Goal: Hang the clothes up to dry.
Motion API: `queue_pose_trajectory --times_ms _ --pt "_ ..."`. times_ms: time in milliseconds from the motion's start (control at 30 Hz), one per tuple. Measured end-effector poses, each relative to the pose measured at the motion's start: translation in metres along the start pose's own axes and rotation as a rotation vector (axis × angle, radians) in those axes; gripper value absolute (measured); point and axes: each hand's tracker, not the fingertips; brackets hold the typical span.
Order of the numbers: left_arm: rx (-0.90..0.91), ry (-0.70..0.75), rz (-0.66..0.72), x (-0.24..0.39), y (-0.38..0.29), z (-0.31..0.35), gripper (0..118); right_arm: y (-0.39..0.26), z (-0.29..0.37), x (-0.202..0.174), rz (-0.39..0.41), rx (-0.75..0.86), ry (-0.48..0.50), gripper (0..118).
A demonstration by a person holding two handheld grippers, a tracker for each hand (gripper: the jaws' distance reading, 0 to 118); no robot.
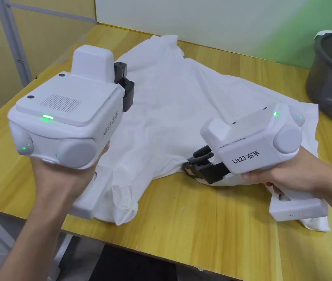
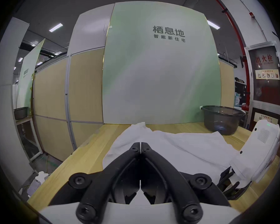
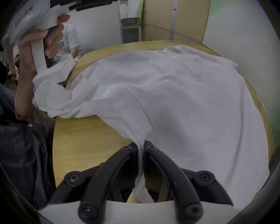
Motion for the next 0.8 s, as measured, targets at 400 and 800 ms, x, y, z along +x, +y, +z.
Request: queue_pose_trajectory --times_ms 400,800 --pt "0.014 -0.116 0.031 0.027 0.013 0.0 0 -0.088 0.091 -0.036 -0.058 -0.107 0.038 9" --pt "0.041 -0.261 0.017 0.085 0.024 -0.011 0 -0.21 0.192 0.037 -0.62 -0.135 -0.38 9"
